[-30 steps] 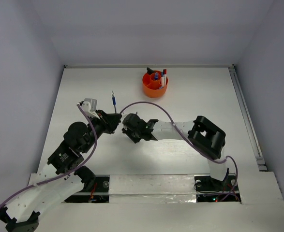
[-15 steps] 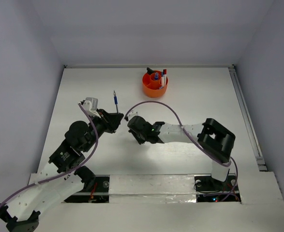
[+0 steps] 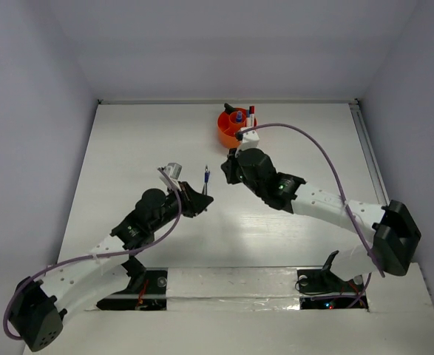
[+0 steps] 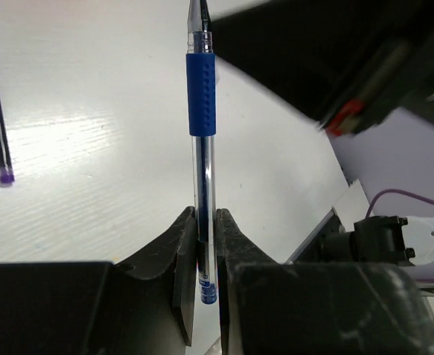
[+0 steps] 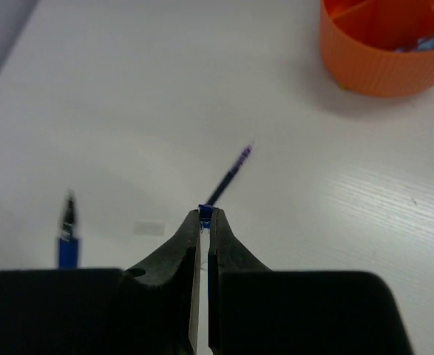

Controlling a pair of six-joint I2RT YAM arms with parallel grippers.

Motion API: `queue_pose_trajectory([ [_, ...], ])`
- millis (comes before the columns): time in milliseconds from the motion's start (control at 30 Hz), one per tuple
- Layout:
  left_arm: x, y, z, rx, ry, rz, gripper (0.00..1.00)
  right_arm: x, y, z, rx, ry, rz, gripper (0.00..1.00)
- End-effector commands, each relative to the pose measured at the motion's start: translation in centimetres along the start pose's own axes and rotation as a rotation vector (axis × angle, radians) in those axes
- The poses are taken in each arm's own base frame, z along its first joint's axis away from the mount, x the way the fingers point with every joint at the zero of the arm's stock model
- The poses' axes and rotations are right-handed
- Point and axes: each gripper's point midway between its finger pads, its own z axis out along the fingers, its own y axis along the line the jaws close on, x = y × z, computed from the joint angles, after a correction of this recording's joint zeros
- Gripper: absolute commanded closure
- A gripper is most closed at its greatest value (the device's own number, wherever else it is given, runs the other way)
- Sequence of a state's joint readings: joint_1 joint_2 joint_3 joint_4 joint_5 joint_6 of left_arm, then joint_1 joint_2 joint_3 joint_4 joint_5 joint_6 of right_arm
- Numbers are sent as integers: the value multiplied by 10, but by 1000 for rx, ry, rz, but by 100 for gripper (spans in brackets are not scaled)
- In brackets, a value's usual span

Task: Sort the stationery into containers
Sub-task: Close the pen cap on the pen.

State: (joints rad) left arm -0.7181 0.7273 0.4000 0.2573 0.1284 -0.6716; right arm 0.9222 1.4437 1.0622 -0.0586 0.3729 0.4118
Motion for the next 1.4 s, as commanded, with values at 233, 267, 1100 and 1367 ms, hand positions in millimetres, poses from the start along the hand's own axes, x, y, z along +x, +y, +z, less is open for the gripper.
queue_pose_trajectory([
  [233, -5, -37, 11, 211, -43, -26, 100, -91, 29, -13, -127, -307, 258, 100],
  [267, -5, -38, 11, 214, -47, -24, 100, -92, 32, -13, -141, -312, 268, 100],
  [1100, -11, -31, 21, 135, -57, 4, 100, -93, 36, -23, -202, -348, 321, 100],
  [1367, -13, -30, 20, 132, -64, 6, 100, -92, 33, -26, -198, -358, 322, 100],
])
